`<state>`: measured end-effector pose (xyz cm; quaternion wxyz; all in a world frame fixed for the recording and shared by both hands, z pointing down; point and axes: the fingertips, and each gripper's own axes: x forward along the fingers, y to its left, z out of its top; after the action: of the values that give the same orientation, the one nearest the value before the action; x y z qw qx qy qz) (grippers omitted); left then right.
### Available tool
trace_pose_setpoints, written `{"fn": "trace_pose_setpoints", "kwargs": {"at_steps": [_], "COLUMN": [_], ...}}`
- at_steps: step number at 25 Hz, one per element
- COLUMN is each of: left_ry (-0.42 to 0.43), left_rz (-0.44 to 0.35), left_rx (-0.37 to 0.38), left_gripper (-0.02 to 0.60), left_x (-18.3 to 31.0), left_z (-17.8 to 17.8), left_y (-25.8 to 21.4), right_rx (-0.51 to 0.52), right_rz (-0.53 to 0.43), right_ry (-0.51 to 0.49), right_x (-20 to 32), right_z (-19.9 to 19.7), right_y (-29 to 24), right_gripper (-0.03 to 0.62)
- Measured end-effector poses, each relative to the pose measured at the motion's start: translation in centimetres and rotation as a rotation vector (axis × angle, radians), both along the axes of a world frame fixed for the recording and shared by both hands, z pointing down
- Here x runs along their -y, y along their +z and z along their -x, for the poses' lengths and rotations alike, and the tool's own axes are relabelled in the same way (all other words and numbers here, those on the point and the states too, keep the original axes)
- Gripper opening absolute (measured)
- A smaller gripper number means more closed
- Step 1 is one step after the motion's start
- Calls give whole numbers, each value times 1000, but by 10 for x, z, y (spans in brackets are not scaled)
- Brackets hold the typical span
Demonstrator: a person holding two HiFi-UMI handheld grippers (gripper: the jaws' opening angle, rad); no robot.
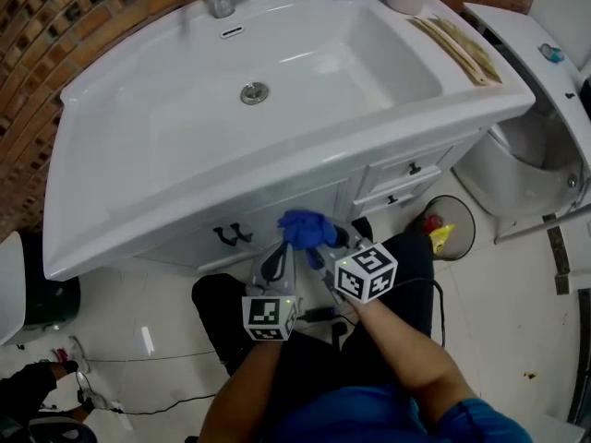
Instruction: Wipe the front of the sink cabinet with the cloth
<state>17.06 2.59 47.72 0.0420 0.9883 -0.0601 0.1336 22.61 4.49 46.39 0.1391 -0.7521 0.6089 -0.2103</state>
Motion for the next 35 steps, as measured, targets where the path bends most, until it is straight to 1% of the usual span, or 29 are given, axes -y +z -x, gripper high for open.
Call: {"fn": "trace_pose_setpoints", "kwargs": {"at_steps": [2, 4, 6, 8, 10, 13, 15, 20, 27, 31, 35], "left_ry": [-10, -9, -3, 4, 5, -5, -10, -7, 1, 5, 10], "left_rz": [-7, -16, -33, -53, -68, -73, -69, -67, -56, -29, 7], "left_rx": [-37, -78, -111, -129, -128, -101, -82, -36, 71, 148, 211], "left_gripper": [0, 0, 0, 0, 0, 0, 0, 0, 1, 1, 1], "left_x": [-1, -5, -10, -13, -13, -8, -5, -3, -3, -1, -1], "left_z": [-4, -9, -16, -21, -25, -28, -29, -32, -32, -30, -31], "left_y": [-20, -40, -57, -68, -71, -66, -59, -40, -4, 26, 52], "right_rx": [-5, -8, -14, -19, -24, -18, 4, 52, 128, 201, 242], "right_rz": [-59, -98, -119, -125, -123, -112, -95, -15, 200, 302, 370], "right_ry": [4, 9, 11, 11, 7, 5, 19, 43, 52, 64, 38], "right_x": [-3, -3, -1, 2, 4, 5, 5, 2, -8, -7, 1], "right_z": [-5, -11, -18, -25, -30, -34, -36, -42, -43, -47, -43], "right_y": [-23, -40, -50, -55, -55, -46, -34, 8, 96, 144, 175], "right_gripper": [81, 81, 81, 81, 81, 81, 81, 81, 81, 81, 81]}}
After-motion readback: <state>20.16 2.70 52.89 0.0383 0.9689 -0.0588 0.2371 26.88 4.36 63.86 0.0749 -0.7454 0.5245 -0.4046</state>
